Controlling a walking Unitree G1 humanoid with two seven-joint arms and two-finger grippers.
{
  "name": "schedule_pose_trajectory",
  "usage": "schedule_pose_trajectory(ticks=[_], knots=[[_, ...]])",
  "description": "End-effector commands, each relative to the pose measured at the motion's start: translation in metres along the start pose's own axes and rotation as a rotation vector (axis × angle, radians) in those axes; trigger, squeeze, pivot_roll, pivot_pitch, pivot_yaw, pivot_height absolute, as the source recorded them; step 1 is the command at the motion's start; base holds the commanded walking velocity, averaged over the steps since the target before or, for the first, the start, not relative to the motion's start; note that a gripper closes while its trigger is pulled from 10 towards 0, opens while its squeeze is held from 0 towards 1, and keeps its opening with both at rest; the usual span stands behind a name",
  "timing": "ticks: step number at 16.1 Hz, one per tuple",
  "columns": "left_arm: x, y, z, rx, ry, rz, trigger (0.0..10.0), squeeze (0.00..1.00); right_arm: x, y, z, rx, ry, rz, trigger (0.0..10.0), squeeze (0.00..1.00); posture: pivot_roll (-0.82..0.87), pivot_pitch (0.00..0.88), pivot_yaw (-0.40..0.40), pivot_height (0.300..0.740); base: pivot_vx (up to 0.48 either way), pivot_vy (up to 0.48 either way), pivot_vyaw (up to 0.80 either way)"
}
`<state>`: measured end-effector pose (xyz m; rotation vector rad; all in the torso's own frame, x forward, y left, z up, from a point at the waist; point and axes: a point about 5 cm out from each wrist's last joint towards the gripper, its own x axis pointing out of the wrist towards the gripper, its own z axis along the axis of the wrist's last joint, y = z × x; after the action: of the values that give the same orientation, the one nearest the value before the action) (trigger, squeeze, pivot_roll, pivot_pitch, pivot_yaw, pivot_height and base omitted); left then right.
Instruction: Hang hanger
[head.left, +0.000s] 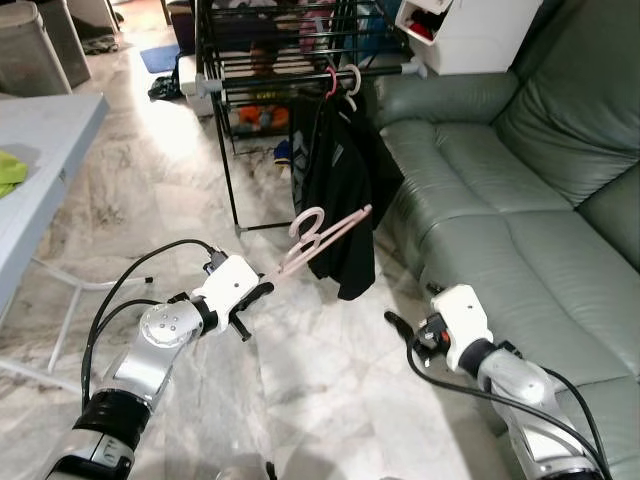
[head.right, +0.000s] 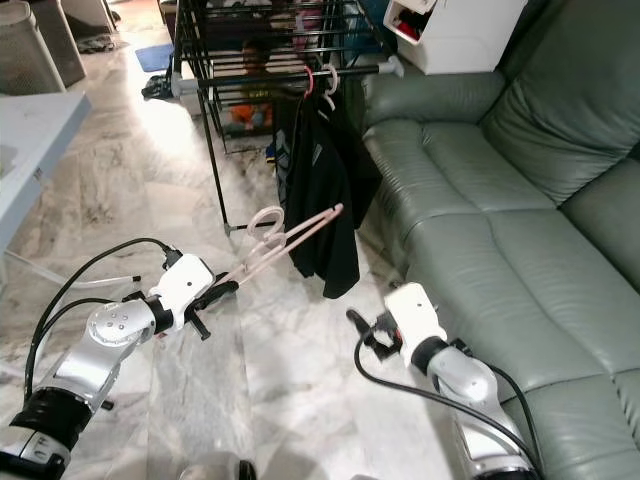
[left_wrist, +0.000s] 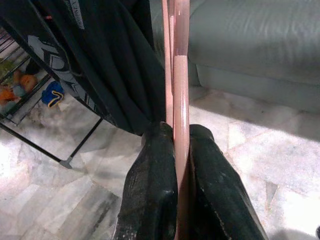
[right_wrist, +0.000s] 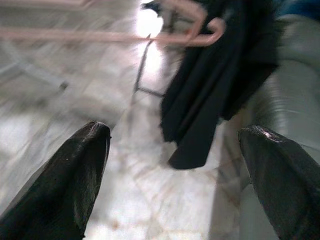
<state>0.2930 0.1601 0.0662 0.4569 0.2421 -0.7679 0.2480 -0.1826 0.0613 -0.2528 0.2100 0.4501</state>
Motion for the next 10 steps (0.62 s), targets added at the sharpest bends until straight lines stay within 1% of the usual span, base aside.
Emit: schedule_pose_trajectory(ticks=[1, 3, 7, 10], knots=[[0.0009, 0.0037, 0.0039, 0.006, -0.026, -0.002, 10.0, 0.0, 0.0025, -0.0062, 0.0082, 0.009, -0.04, -0.051, 10.0, 0.0, 0.01, 0.0, 0.004, 0.74, 0.0, 0.394, -0.42], [0.0015, 0.0034, 0.0029, -0.013, -0.033, 0.002, 10.0, 0.0, 0.0029, -0.0049, 0.0068, 0.01, -0.039, -0.062, 10.0, 0.0, 0.01, 0.0, 0.001, 0.74, 0.0, 0.463, -0.8], [0.0055, 0.0032, 0.0069, 0.013, -0.065, 0.012, 10.0, 0.0, 0.0075, -0.0037, 0.0116, 0.026, -0.069, -0.087, 10.0, 0.0, 0.01, 0.0, 0.001, 0.74, 0.0, 0.468, 0.0], [0.0076, -0.0016, 0.0087, 0.01, -0.081, 0.011, 10.0, 0.0, 0.0082, -0.0003, 0.0124, 0.018, -0.081, -0.074, 10.0, 0.0, 0.02, 0.0, 0.0, 0.74, 0.0, 0.466, 0.0]])
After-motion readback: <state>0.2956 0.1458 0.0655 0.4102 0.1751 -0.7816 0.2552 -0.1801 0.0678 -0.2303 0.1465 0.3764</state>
